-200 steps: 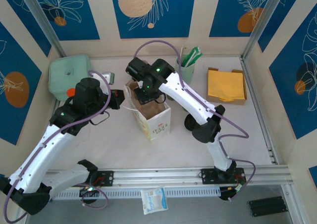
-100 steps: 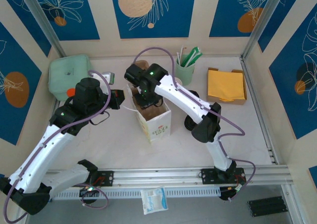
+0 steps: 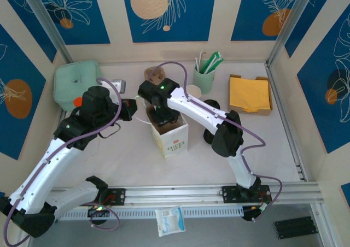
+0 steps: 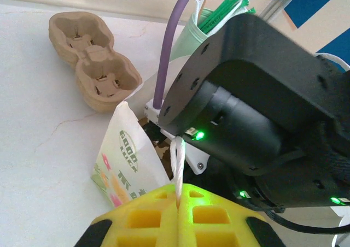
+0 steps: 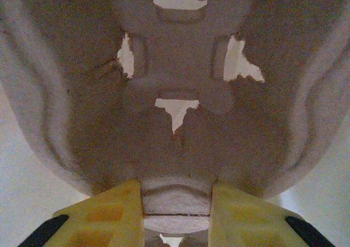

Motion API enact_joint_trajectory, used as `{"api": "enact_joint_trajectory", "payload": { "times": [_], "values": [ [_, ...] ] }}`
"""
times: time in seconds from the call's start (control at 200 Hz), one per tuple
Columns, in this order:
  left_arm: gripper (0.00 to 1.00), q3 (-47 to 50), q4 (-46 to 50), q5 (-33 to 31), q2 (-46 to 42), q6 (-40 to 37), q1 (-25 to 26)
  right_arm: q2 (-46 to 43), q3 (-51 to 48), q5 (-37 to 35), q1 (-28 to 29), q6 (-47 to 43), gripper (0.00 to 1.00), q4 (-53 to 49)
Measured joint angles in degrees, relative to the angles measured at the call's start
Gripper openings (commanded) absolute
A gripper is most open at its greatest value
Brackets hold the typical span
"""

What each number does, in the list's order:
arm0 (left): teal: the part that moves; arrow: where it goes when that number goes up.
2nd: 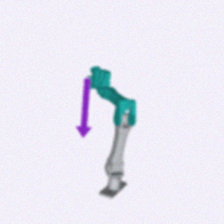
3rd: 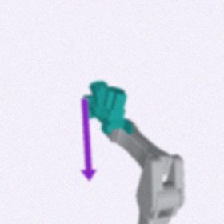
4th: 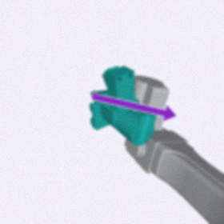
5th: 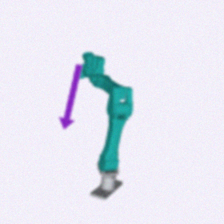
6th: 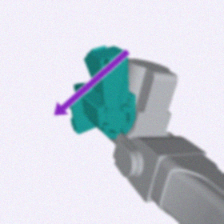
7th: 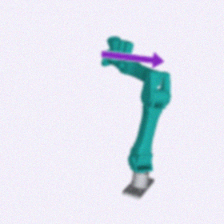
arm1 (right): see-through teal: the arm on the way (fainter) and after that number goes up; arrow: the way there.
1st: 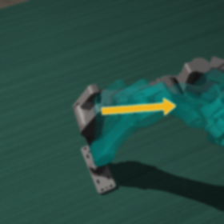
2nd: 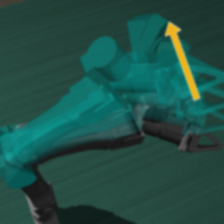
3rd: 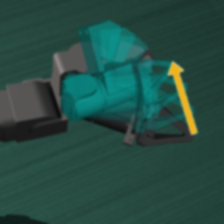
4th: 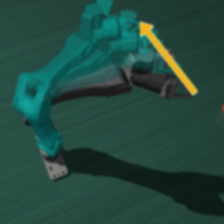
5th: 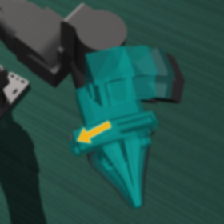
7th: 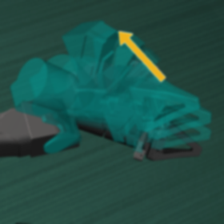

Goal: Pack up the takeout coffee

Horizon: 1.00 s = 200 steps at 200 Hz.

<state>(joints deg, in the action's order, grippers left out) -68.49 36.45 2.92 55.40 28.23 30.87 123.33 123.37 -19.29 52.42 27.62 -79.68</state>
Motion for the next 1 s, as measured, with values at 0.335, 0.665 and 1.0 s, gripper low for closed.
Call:
{"api": "enact_joint_trajectory", "payload": {
  "times": [0.335,0.665,1.0],
  "values": [
    [0.00,0.00,0.04,0.00,-0.61,0.02,0.00,0.00,-7.19,1.07,-1.33,2.36,0.29,5.57],
    [0.00,0.00,0.48,0.00,-1.22,0.02,0.00,0.00,-11.08,3.23,-1.79,3.93,0.30,9.73],
    [0.00,0.00,0.57,0.00,-1.33,0.04,0.00,-0.02,-14.80,4.57,-1.88,4.87,0.38,13.46]
  ]
}}
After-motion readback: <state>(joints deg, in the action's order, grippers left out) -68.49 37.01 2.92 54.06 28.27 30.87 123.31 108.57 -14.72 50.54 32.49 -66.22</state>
